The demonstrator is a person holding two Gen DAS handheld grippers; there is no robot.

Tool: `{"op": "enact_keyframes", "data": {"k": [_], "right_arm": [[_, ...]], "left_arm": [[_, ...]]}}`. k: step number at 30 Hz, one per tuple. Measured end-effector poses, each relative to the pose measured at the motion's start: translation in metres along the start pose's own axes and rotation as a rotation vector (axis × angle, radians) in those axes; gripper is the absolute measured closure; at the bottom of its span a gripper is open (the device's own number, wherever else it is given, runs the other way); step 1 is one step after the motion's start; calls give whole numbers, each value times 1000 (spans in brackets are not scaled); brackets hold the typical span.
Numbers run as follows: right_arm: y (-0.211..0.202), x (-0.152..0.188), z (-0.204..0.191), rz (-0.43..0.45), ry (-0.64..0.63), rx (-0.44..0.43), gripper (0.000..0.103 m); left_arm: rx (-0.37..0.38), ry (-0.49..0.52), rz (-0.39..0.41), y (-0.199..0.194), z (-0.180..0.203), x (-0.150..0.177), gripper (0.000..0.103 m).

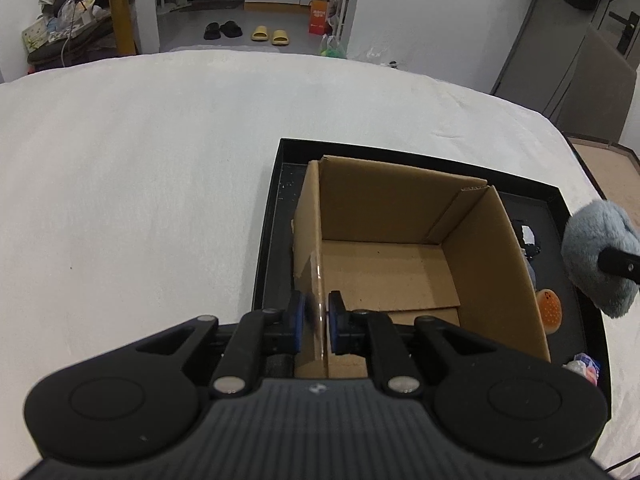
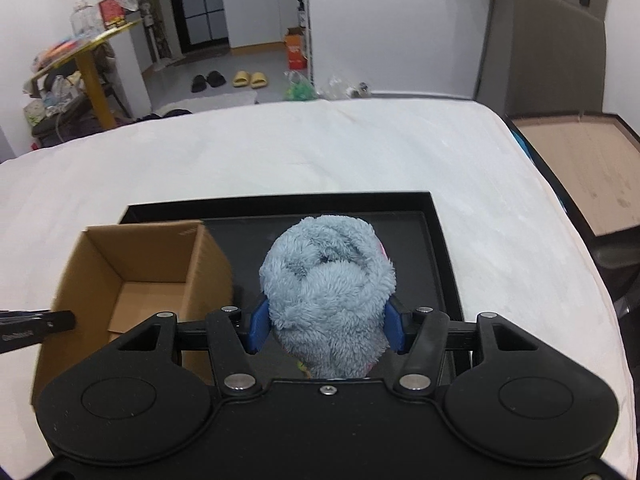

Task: Organize soft objects
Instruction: 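Close the right tool on the blue plush and lift it, then carry the blue plush into the cardboard box and open the right tool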

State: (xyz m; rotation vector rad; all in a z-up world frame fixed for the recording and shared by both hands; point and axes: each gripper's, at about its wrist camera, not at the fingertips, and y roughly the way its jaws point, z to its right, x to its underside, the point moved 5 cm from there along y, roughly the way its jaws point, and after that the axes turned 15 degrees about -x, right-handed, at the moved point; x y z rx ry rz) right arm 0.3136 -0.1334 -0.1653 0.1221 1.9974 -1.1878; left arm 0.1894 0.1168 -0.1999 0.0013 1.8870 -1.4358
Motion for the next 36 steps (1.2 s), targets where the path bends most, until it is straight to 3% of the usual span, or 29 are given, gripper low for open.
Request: {"op": "enact_keyframes", "data": {"k": [21, 36], "right_arm": [[15, -14, -96, -1, -125, -142, 49], [51, -6, -128, -62, -125, -198, 48]], "left_arm": [[93, -41, 1, 2, -17, -1, 93], [138, -58, -5, 5, -27, 1, 93]]}}
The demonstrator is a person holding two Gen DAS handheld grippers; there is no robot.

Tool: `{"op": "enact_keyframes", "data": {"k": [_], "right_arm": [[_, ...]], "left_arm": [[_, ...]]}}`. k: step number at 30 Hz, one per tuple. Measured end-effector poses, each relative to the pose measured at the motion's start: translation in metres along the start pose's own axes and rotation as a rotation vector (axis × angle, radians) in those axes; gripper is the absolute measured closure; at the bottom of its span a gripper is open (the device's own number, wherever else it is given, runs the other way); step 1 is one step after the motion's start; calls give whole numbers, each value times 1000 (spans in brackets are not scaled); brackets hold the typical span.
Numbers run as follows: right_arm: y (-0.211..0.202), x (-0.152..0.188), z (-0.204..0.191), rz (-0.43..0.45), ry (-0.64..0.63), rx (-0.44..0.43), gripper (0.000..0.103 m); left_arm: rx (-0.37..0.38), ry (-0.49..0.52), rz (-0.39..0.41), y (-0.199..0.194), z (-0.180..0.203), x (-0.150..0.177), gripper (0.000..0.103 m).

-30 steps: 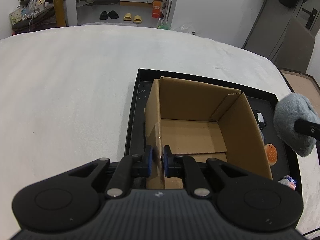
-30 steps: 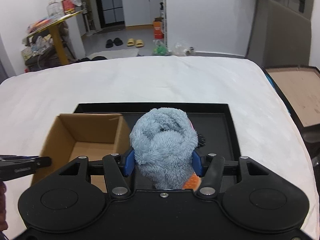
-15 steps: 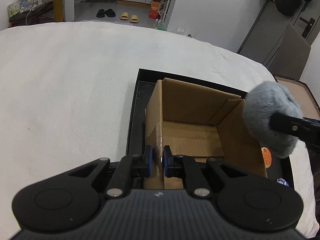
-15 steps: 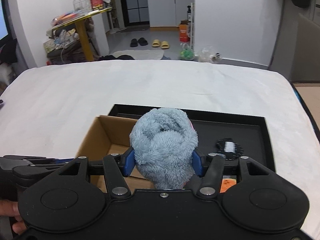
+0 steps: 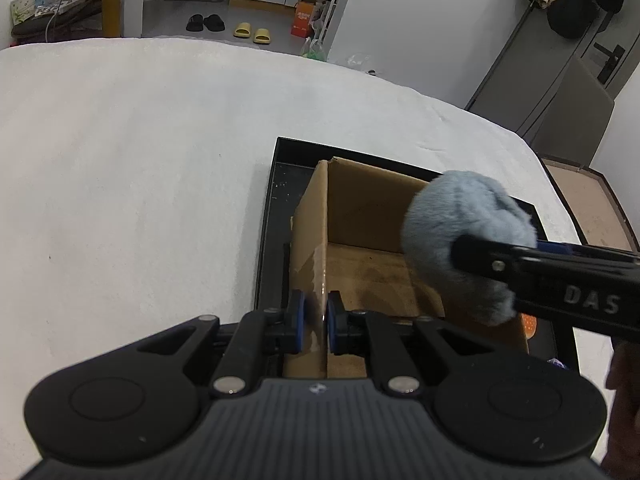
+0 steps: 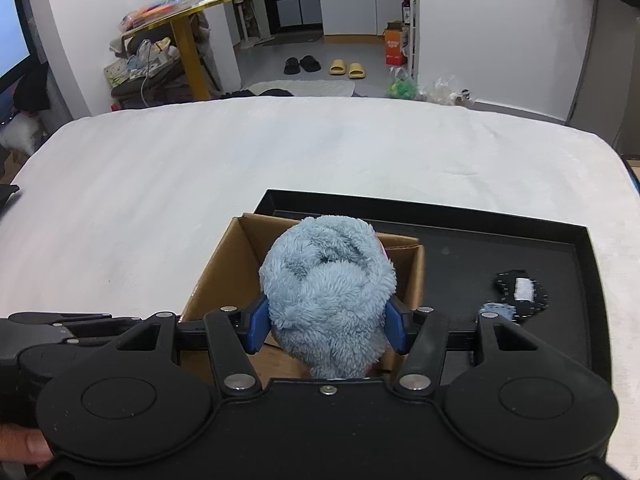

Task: Organize soft objects
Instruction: 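Carry the blue plush into the cardboard box and open the right tool, then move the right tool down onto the purple Vinda tissue pack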

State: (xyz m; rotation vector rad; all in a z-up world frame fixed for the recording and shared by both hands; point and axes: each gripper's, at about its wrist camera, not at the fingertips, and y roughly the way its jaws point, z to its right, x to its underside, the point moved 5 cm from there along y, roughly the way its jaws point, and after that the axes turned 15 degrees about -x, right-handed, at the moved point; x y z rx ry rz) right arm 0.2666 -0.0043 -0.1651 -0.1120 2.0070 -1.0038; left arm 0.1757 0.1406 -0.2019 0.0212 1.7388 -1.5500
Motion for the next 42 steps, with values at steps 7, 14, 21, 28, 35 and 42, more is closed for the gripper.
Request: {"op": "enact_keyframes", "data": {"k": [7, 14, 21, 28, 35, 42], "right_arm": [[13, -1, -14, -2, 0, -40, 45], [-1, -4, -5, 65, 50, -55, 29], [-33, 5, 26, 91, 119, 5, 29], [-49, 21, 42, 91, 148, 48, 29], [-59, 35, 58, 79, 179, 78, 29], [-68, 51, 75, 65, 194, 109, 24]], "left_arm": [[5, -4, -11, 0, -5, -2, 92], [-12, 24, -12, -3, -1, 0, 72], [-31, 22, 19, -11, 0, 1, 48], [-36, 54, 34, -16, 9, 3, 40], [-62, 80, 42, -19, 18, 7, 33], [-95, 97, 37, -18, 23, 9, 24]]}}
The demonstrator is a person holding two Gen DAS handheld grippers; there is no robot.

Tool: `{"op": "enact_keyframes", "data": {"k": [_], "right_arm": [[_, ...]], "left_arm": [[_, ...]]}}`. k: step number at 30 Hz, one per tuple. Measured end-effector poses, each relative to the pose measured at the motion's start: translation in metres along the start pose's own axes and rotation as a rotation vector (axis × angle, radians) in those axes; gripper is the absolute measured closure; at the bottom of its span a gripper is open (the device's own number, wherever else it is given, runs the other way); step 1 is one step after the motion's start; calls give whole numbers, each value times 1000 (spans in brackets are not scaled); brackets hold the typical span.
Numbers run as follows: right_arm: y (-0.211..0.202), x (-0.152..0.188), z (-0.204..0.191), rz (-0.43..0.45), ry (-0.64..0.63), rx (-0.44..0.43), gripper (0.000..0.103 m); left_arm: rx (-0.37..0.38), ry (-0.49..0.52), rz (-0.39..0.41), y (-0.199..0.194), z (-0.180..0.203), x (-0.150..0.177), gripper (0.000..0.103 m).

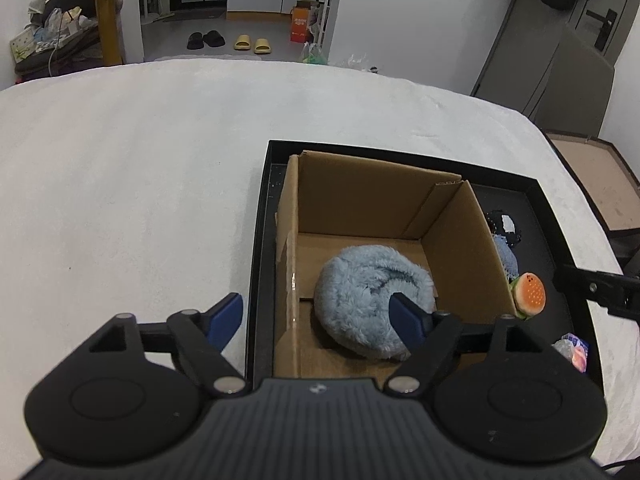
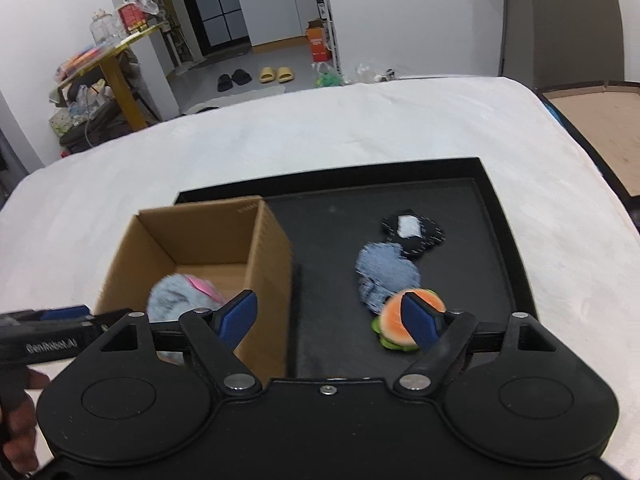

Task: Organize soft objects
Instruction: 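Move the right tool down onto the purple Vinda tissue pack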

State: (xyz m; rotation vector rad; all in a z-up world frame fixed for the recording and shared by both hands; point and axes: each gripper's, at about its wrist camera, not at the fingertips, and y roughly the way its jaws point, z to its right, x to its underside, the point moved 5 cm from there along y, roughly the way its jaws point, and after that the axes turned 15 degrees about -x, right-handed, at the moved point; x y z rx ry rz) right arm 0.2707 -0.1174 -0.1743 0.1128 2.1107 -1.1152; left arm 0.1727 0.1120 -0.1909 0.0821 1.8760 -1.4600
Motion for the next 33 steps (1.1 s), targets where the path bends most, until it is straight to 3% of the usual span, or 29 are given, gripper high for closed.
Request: {"op": "enact_keyframes", "data": {"k": [12, 33], "right_arm": [[-16, 25, 46, 3, 87, 57, 19], [-30, 75, 105, -6, 190, 129, 20]], "left_arm": [[-4, 100, -31, -1, 17, 5, 23], [-83, 165, -66, -2, 39, 18, 21]]}}
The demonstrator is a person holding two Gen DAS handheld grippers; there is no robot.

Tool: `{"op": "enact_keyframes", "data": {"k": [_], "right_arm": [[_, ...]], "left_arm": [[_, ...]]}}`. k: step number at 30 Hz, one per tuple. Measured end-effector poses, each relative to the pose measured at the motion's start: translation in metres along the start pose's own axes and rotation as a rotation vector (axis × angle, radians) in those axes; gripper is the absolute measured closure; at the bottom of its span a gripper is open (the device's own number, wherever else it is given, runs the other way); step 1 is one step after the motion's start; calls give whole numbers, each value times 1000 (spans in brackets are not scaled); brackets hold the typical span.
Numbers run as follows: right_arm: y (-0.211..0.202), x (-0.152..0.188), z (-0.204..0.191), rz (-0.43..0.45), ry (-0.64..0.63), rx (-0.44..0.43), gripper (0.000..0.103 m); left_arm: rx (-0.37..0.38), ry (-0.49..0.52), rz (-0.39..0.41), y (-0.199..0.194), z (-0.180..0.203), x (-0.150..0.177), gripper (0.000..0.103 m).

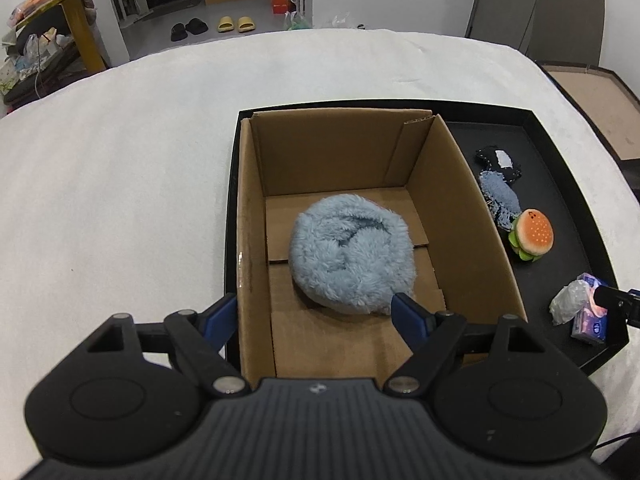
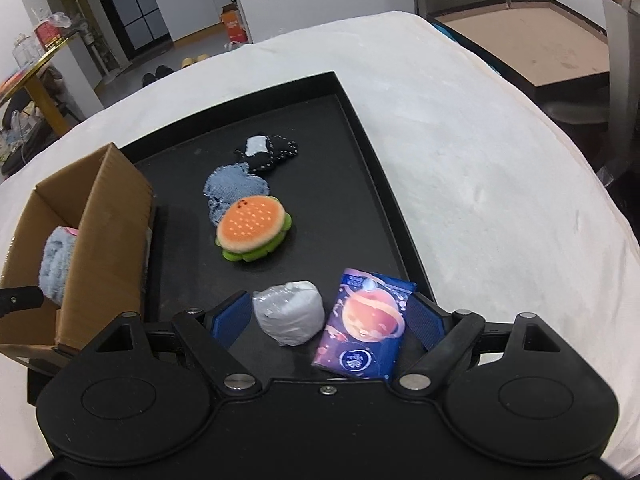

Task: Organize soft objects
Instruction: 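Move the right tool down onto the purple Vinda tissue pack, then close the right tool on the tissue pack and lift it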

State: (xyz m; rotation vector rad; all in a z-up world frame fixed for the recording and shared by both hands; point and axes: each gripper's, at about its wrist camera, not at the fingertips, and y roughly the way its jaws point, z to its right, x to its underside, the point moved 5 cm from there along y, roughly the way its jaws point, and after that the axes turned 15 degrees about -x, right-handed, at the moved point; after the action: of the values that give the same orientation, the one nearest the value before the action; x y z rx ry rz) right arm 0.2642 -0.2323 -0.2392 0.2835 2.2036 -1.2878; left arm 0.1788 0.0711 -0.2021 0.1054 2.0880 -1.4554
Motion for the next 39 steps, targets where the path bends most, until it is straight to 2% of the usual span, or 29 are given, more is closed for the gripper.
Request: {"op": "enact_keyframes", "data": {"k": [5, 8, 12, 18, 21, 23, 27, 29, 34, 39], "right_arm": [[3, 2, 16, 30, 49, 48, 31], [7, 4, 26, 22, 77, 66, 32], [11, 5, 24, 18, 36, 112, 33], [13, 6, 27, 16, 50, 130, 34], [13, 8, 28, 25, 44, 146, 42], [10, 9, 30, 40, 48, 147, 47], [10, 13, 35, 35, 62, 141, 48], [9, 14, 36, 39, 64, 150, 55], [-5, 10, 29, 122, 63, 126, 59], [6, 12, 23, 65, 68, 99, 58]], "left_arm": [[-11, 7, -2, 2, 2, 0, 20], [-12, 7, -5, 3, 3, 0, 20], [-16, 9, -10, 4, 4, 0, 20], [-18, 11, -12, 5, 5, 0, 20], [-17, 9, -13, 5, 4, 1, 20], [-17, 11, -13, 5, 4, 1, 20], [-14, 7, -13, 5, 4, 1, 20], [-13, 6, -14, 5, 4, 2, 20], [-5, 0, -17, 6, 2, 2, 20], [-2, -10, -24, 8, 0, 2, 20]]}}
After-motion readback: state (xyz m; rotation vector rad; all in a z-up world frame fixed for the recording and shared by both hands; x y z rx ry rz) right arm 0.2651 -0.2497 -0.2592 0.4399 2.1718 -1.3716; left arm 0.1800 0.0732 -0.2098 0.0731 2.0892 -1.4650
